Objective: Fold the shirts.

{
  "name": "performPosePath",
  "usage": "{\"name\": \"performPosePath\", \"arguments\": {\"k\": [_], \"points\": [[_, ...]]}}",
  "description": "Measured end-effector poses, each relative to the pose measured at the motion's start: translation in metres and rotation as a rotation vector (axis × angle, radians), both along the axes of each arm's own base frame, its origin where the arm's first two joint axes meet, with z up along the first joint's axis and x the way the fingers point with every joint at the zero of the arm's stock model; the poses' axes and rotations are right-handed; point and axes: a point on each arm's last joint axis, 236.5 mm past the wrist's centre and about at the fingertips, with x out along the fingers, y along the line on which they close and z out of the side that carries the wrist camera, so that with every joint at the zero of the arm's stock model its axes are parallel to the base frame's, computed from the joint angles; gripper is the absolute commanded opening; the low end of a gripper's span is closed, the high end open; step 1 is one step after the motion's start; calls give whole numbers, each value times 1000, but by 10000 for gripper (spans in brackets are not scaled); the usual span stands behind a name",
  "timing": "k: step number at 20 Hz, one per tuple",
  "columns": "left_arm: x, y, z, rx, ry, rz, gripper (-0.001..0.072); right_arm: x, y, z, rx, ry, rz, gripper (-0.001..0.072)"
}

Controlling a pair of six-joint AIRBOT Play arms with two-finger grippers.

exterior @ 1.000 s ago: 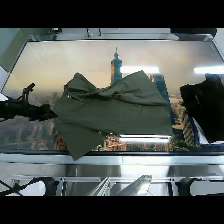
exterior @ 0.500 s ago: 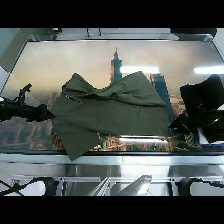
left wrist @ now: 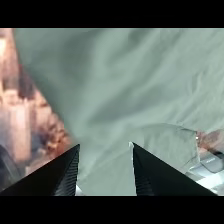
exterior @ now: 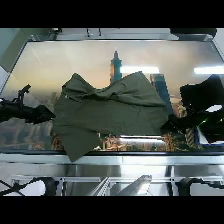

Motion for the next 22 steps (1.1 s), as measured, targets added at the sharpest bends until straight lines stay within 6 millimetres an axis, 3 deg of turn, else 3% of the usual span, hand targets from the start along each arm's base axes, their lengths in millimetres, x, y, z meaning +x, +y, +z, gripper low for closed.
{"name": "performPosePath", "arguments": {"k": [1, 9, 16, 21, 22], "points": [[-4, 2, -1, -7, 15, 9, 715, 1, 1, 1, 4, -8, 1, 12], [-44, 9, -39, -61, 147, 145, 702, 5, 7, 5, 28, -37, 14, 12], [-26, 13, -49, -69, 70, 174, 693, 2, 11, 8, 45, -45, 38, 12], [-9, -16, -50, -212, 94, 63, 692, 1, 12, 9, 52, -47, 48, 12], [-8, -23, -51, -238, 106, 35, 590, 0, 12, 9, 53, -49, 51, 12]]}}
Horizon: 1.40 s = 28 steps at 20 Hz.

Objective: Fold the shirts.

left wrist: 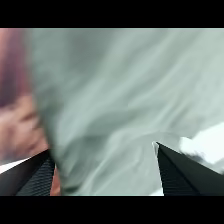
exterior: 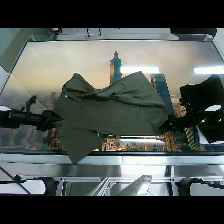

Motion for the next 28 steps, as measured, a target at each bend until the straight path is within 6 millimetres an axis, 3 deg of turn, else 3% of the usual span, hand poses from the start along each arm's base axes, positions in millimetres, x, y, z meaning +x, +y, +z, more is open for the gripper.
{"name": "performPosePath", "arguments": {"k": [1, 2, 5, 6, 7, 13, 15, 16, 18, 19, 21, 22, 23, 25, 27, 28], "points": [[0, -6, -2, -19, 9, -31, 429, 0, 0, 0, 2, 1, 0, 12], [-2, -10, -6, -34, 21, -59, 339, 0, 1, 1, 3, 1, 1, 12], [-10, -19, -8, -78, 45, -121, 333, 0, 1, 1, 5, 0, 3, 12], [-11, -19, -6, -93, 50, -127, 229, -1, 1, 1, 7, 1, 5, 12], [-14, -18, -4, -110, 56, -132, 22, -2, 2, 2, 9, 0, 9, 12], [-16, -11, 13, -212, 59, -90, 22, -8, 7, 11, 43, 5, 39, 12], [-8, -19, 35, -292, 16, -66, 12, -4, 13, 30, 83, -35, 53, 11], [0, -25, 57, -352, -37, -59, 11, 2, 17, 50, 114, -82, 56, 11], [20, -33, 114, -449, -197, -42, 12, 27, 21, 111, 185, -252, 38, 12], [32, -34, 155, -482, -318, -33, 17, 43, 20, 158, 218, -385, 16, 12], [33, -43, 261, -536, -616, -81, 26, 62, 12, 270, 260, -713, -31, 12], [22, -51, 320, -545, -791, -126, 27, 61, 7, 329, 258, -888, -53, 12], [3, -60, 377, -534, -968, -177, 29, 51, 2, 391, 230, -1071, -78, 12], [-48, -79, 470, -458, -1278, -264, 30, 16, -2, 488, 133, -1372, -123, 12], [-93, -97, 537, -305, -1534, -284, 30, -29, 5, 560, 0, -1622, -177, 12], [-109, -103, 561, -214, -1627, -270, 30, -48, 10, 584, -63, -1713, -202, 12]]}}
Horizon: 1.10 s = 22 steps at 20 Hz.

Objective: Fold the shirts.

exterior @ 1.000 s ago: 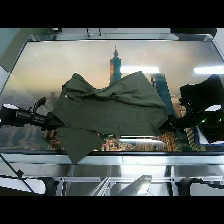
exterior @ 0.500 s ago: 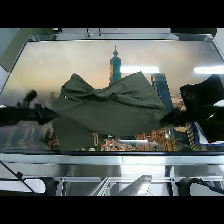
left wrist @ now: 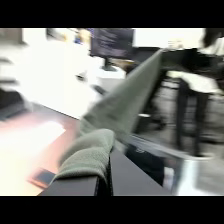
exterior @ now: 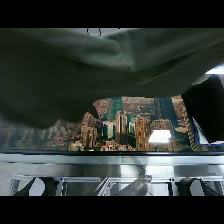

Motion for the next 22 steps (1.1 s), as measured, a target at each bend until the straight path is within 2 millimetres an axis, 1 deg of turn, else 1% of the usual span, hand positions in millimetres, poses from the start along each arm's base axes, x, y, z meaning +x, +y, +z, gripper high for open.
{"name": "performPosePath", "arguments": {"k": [1, 2, 3, 4, 5, 6, 7, 8, 9, 10, 11, 12, 14, 16, 18, 19, 20, 22], "points": [[-12, -6, 17, 26, -67, 58, 30, -16, 4, 18, -27, -70, -60, 12], [-16, -8, 27, 40, -98, 101, 30, -25, 6, 27, -51, -112, -113, 12], [-16, -7, 33, 47, -108, 132, 30, -31, 5, 32, -71, -135, -158, 12], [-11, -3, 35, 43, -98, 153, 30, -31, 3, 31, -80, -134, -185, 12], [-4, 2, 31, 40, -73, 155, 30, -27, -2, 25, -74, -110, -197, 11], [5, 6, 24, 35, -31, 141, 30, -16, -10, 13, -61, -63, -195, 11], [19, 10, 10, 35, 36, 119, 30, -4, -18, -3, -36, -9, -182, 11], [38, 13, -10, 42, 118, 97, 31, 11, -26, -25, -2, 59, -160, 11], [61, 14, -38, 56, 219, 76, 31, 29, -35, -52, 40, 139, -137, 11], [87, 13, -71, 78, 323, 58, 31, 48, -42, -84, 88, 229, -110, 11], [106, 8, -103, 98, 421, 27, 31, 66, -48, -120, 132, 321, -88, 11], [128, 4, -137, 116, 516, 11, 32, 86, -53, -161, 172, 418, -76, 11], [176, 2, -217, 150, 718, 8, 31, 121, -60, -241, 238, 591, -72, 11], [211, 4, -284, 153, 874, -4, 30, 150, -62, -327, 282, 770, -73, 11], [245, 17, -349, 159, 1004, 10, 30, 174, -62, -394, 343, 894, -59, 11], [258, 21, -371, 154, 1046, 4, 29, 184, -61, -420, 382, 937, -41, 11], [272, 26, -394, 145, 1086, 1, 24, 194, -60, -441, 424, 971, -19, 11], [294, 34, -434, 146, 1145, 4, 20, 217, -58, -476, 504, 1020, 39, 11]]}}
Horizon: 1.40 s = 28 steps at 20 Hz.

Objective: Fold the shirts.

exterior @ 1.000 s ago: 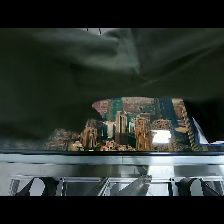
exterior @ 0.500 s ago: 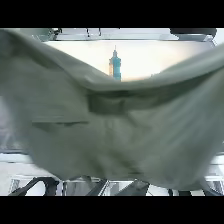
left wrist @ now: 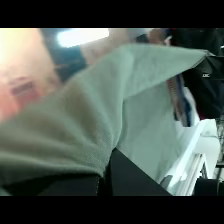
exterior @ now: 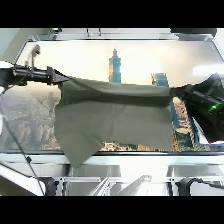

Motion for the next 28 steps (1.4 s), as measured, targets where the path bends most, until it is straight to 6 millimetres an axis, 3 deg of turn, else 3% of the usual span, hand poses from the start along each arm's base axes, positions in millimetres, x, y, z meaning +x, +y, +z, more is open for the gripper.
{"name": "performPosePath", "arguments": {"k": [4, 9, 14, 18, 23, 28], "points": [[34, 14, -38, 3, 24, 22, 21, 45, -4, -27, 135, -4, 30, 11], [65, 33, -40, 27, -26, 77, 21, 77, -10, -17, 184, -48, 58, 11], [76, 38, -41, 54, -71, 92, 21, 78, 1, -13, 167, -58, 131, 11], [73, 40, -58, 111, -66, 78, 13, 70, 12, -33, 81, -12, 189, 11], [66, 53, -81, 224, -40, 60, 12, 69, 8, -62, -46, 42, 190, 11], [63, 64, -95, 297, -22, 60, 14, 77, 0, -75, -128, 56, 150, 11]]}}
